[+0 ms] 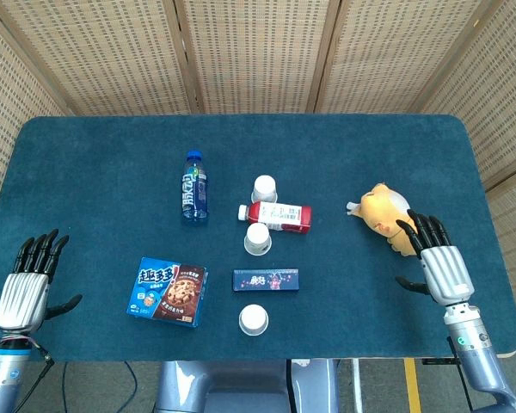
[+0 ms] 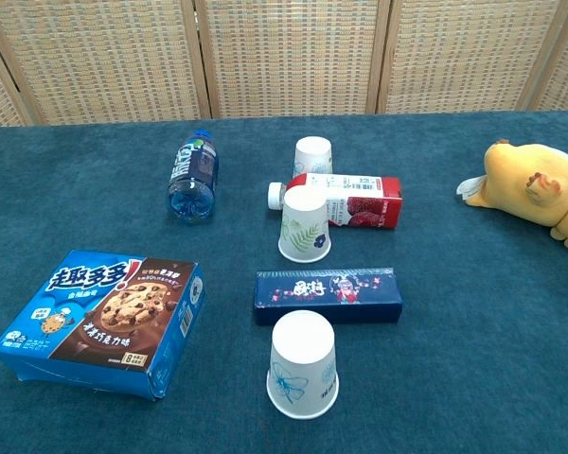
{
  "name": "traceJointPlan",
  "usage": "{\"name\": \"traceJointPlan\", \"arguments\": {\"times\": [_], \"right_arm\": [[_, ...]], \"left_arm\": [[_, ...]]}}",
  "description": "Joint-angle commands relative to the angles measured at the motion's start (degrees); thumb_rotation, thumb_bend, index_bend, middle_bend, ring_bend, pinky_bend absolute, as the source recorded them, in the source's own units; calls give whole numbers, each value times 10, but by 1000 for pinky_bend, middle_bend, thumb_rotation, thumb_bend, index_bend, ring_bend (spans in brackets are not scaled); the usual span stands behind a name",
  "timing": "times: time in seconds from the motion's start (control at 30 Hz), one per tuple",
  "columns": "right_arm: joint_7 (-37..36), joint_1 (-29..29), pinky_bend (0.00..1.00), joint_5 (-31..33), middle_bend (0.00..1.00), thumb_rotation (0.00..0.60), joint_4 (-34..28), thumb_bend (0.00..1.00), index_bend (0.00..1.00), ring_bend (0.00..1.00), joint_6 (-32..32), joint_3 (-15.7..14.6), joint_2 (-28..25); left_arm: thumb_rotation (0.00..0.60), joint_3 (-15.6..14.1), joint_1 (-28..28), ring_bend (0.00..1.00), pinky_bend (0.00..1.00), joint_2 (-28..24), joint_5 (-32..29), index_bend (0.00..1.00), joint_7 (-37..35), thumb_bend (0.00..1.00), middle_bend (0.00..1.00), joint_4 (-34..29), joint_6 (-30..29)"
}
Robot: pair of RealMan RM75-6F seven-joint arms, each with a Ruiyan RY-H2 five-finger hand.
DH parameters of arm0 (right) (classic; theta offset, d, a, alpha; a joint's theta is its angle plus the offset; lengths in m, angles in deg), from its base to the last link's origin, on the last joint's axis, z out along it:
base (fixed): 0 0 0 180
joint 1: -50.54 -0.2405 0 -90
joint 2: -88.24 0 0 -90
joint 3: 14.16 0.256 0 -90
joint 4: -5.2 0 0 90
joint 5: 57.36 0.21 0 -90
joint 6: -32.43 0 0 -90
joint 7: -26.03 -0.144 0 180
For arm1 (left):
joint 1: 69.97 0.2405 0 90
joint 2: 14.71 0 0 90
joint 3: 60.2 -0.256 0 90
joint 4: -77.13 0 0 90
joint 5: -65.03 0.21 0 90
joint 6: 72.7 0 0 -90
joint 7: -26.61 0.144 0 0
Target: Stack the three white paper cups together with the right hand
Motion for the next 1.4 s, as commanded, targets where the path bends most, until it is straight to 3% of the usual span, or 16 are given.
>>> {"name": "traceJointPlan", "arguments": {"times": [0.03, 1.0, 1.17, 1.4], "right_arm": [[0, 1, 0, 1, 0, 600, 1, 215, 123, 0, 0, 1, -1], [15, -14, 0, 0, 0, 600, -33, 214, 123, 0, -16, 20, -13], [25, -34, 0, 12, 0, 600, -38, 214, 124, 0, -41, 34, -11], [45, -110, 0, 63, 0, 600, -33, 214, 172, 0, -131, 85, 9]], "left_arm": [[600, 0, 0, 0, 0, 0, 0, 14, 0, 118, 0, 0, 0], [600, 1, 6, 0, 0, -10, 13, 13, -8, 119, 0, -12, -18], [600, 1, 7, 0, 0, -11, 13, 14, -8, 118, 0, -12, -18], [600, 4, 5, 0, 0, -10, 7, 14, -7, 118, 0, -10, -12]]}}
